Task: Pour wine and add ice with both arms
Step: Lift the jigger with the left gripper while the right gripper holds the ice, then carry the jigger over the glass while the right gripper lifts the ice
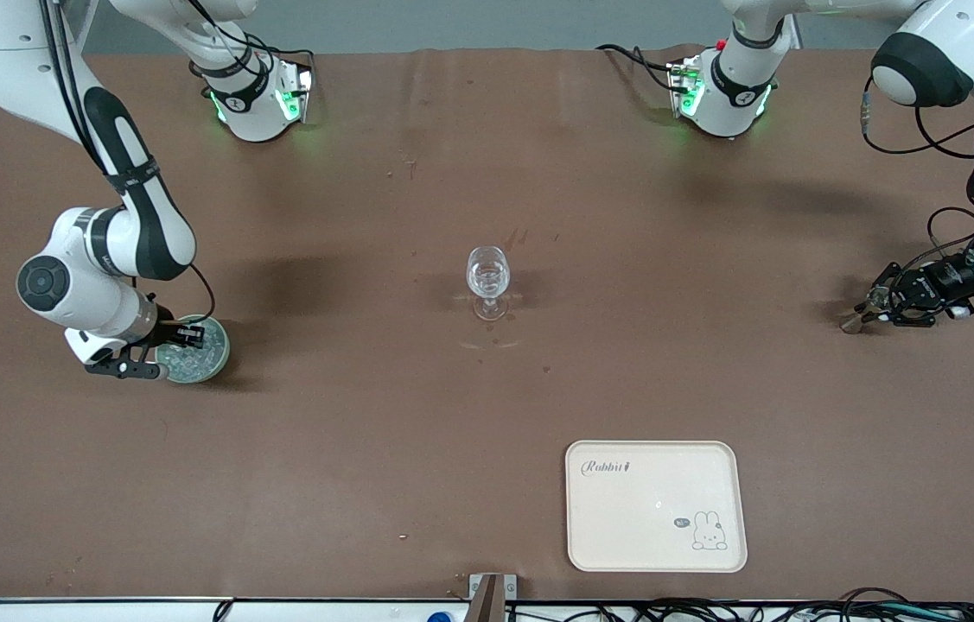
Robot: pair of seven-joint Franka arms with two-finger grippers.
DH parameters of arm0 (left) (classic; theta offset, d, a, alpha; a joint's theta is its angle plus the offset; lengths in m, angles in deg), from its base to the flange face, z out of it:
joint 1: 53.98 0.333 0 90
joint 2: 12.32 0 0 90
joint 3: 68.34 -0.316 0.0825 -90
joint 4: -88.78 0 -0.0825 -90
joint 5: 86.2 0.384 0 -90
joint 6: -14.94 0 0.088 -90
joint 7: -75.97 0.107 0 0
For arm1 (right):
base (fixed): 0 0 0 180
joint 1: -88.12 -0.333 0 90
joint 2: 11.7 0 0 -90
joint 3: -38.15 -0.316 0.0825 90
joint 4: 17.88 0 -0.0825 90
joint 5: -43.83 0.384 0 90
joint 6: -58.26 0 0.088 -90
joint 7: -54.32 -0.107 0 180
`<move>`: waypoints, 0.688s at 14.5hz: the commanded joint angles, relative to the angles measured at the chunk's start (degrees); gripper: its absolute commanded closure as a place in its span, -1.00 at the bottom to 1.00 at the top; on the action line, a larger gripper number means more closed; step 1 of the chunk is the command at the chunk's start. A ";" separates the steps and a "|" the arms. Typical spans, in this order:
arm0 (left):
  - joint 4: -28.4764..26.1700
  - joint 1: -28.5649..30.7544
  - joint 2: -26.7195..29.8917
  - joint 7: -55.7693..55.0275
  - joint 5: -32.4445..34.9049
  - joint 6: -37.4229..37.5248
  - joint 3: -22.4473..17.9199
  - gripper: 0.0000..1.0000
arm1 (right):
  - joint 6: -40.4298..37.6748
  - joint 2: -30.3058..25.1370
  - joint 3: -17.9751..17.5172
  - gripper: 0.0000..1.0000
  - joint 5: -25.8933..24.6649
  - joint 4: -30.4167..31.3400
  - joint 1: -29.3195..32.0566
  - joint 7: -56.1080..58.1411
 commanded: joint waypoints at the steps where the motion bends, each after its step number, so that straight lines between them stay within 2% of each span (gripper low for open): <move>1: -1.16 0.23 0.93 -0.59 -1.51 3.22 -0.58 0.99 | -0.21 -0.46 0.14 0.74 -0.51 -0.24 -0.25 -0.03; 3: -0.80 -0.03 3.11 -0.94 -1.43 5.60 -0.67 0.99 | -3.27 -0.55 0.14 0.85 -0.42 -2.43 -0.25 -0.21; 6: -0.72 -1.09 7.33 -3.74 -0.20 10.08 -0.58 0.99 | -13.02 -0.55 0.14 0.97 0.28 -8.93 -0.43 -0.65; 8: -0.36 -1.96 11.27 -5.33 3.82 11.41 -0.32 0.99 | -17.94 -1.25 0.14 0.99 0.37 -12.44 -0.34 -1.08; 10: -0.63 -2.93 15.67 -7.35 7.09 11.50 2.04 0.99 | -22.95 -3.26 0.31 0.99 0.28 -16.31 0.01 -1.61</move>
